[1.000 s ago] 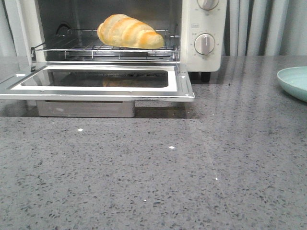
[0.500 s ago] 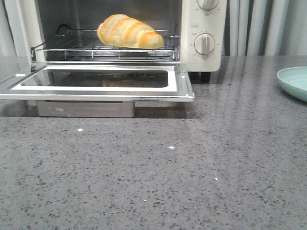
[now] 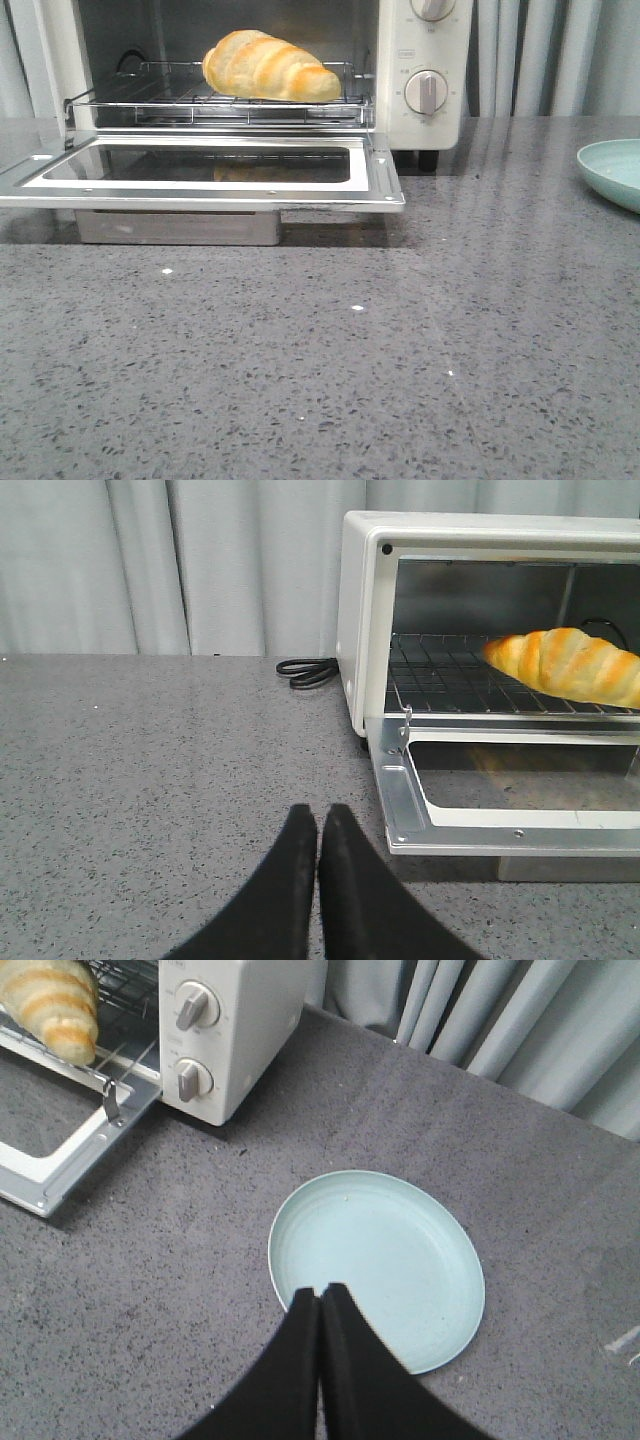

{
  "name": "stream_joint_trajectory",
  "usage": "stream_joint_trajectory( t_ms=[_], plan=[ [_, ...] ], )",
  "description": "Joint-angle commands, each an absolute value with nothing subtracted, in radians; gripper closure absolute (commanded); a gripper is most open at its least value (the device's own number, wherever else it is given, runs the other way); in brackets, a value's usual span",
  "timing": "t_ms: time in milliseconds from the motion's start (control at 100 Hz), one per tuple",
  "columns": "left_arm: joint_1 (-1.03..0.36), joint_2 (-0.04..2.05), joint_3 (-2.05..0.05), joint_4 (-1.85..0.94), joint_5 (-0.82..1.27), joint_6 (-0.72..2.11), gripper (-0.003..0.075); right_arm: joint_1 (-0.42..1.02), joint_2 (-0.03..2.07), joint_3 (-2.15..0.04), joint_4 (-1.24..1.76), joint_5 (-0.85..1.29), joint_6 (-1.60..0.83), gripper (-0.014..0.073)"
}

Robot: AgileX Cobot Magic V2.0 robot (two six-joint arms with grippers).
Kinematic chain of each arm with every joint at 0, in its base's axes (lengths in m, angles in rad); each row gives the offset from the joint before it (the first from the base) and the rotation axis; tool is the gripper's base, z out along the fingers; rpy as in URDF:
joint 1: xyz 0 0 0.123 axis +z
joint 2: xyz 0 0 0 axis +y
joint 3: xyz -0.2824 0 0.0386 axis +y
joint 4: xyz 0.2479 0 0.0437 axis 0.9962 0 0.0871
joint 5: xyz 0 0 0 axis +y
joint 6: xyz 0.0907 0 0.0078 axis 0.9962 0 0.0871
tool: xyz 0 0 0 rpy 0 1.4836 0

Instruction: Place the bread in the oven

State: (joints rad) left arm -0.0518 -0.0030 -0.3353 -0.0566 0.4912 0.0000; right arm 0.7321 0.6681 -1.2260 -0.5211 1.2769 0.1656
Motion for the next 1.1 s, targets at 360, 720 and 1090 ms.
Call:
stream_joint_trajectory(
  t_ms=[360, 720, 1090],
  plan=[
    [-0.051, -0.028, -0.361, -0.066, 0.416, 0.000, 0.0741, 0.723, 0.668, -1.050, -0.620, 1.095, 0.293, 0.0646],
    [-0.051, -0.028, -0.361, -0.066, 0.416, 0.000, 0.0741, 0.556, 0.668, -0.812, -0.454, 0.873, 0.293, 0.0646],
    [-0.051, -0.028, -0.361, -0.066, 0.416, 0.000, 0.0741, 0.196, 0.631, -0.519, -0.107, 0.413, 0.082, 0.0646]
  ],
)
